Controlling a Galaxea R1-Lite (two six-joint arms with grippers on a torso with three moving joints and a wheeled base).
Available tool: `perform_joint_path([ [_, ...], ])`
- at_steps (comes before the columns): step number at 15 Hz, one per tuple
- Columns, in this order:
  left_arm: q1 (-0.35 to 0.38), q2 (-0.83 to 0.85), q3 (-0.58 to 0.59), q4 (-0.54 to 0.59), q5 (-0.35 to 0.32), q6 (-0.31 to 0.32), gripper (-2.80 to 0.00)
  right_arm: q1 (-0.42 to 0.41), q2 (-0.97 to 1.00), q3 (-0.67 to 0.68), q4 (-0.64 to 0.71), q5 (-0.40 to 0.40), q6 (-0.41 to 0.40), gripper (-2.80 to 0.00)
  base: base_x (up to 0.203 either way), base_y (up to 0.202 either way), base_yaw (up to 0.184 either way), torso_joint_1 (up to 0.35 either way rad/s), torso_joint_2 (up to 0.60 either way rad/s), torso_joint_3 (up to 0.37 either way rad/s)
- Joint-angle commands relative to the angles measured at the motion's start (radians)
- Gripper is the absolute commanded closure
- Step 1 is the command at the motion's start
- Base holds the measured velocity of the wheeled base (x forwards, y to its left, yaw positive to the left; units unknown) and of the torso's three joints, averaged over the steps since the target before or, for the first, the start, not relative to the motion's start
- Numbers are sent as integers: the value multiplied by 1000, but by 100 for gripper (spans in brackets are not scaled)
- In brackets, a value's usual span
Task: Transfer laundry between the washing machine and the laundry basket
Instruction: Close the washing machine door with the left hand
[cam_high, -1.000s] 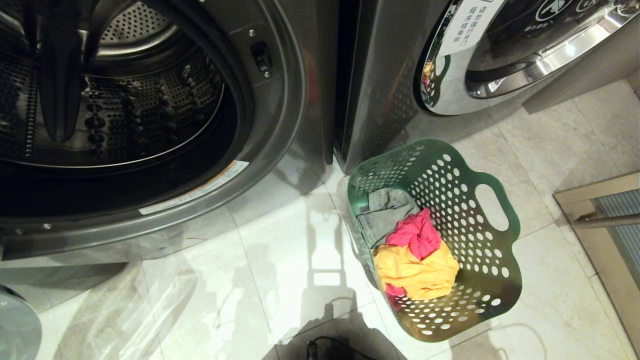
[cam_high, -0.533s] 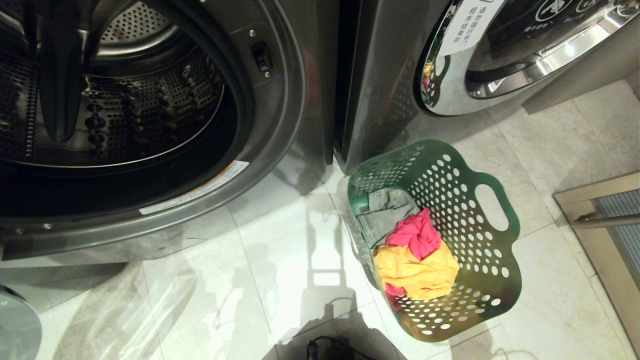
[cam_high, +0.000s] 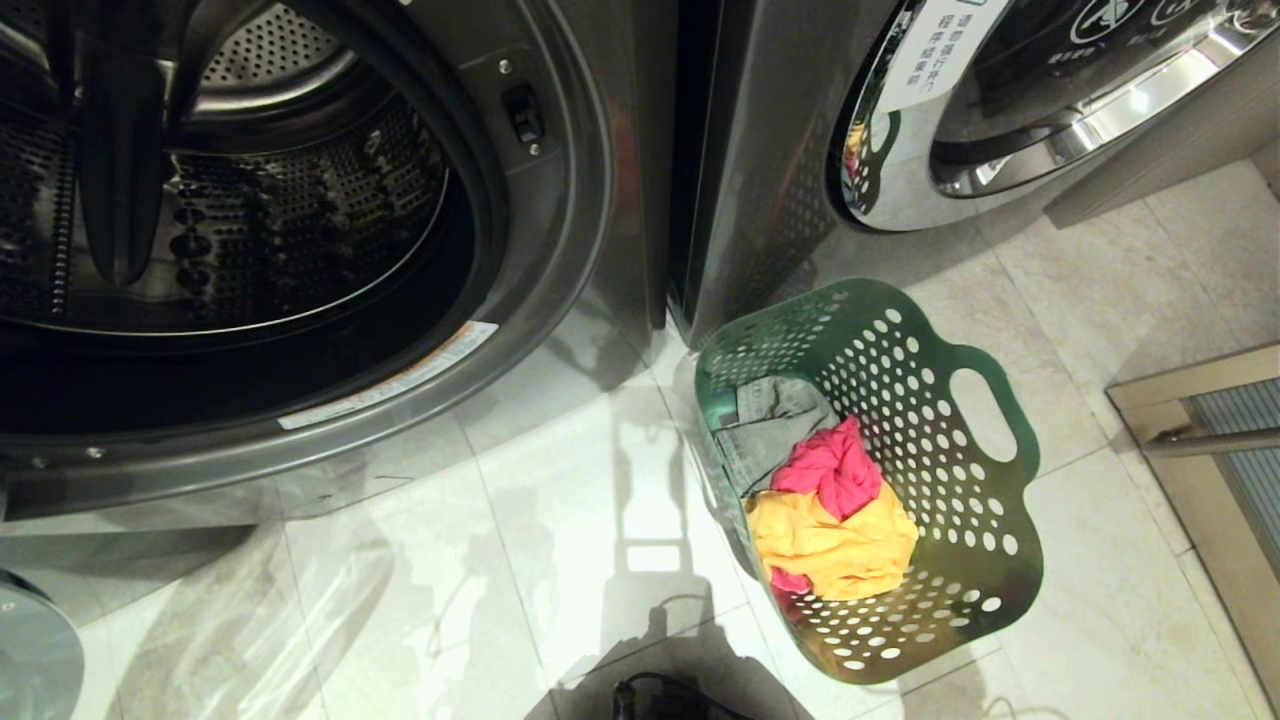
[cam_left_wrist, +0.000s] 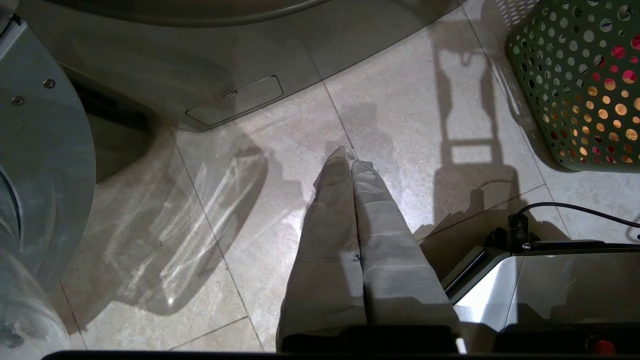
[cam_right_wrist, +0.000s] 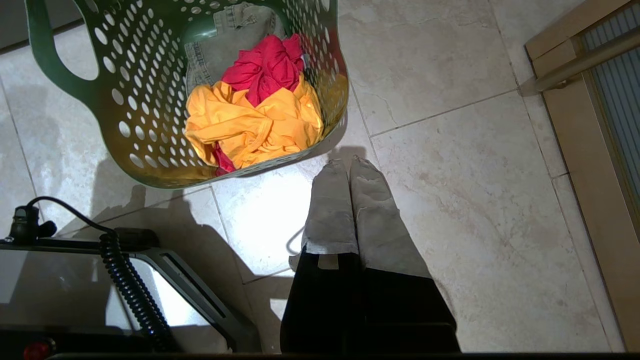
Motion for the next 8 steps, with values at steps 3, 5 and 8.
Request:
perform_joint_path([
  [3, 0, 1, 0, 1, 0, 2, 0, 0, 2, 1, 2, 0, 2, 0, 0, 0, 0, 0, 0, 0],
  [5, 0, 2, 0, 3, -2, 15, 0, 0, 3, 1, 2, 0, 3, 0, 0, 0, 0, 0, 0, 0],
  [8, 0, 2, 0, 1, -11, 46, 0, 0, 3, 1, 2, 0, 2, 0, 0, 0, 0, 0, 0, 0],
])
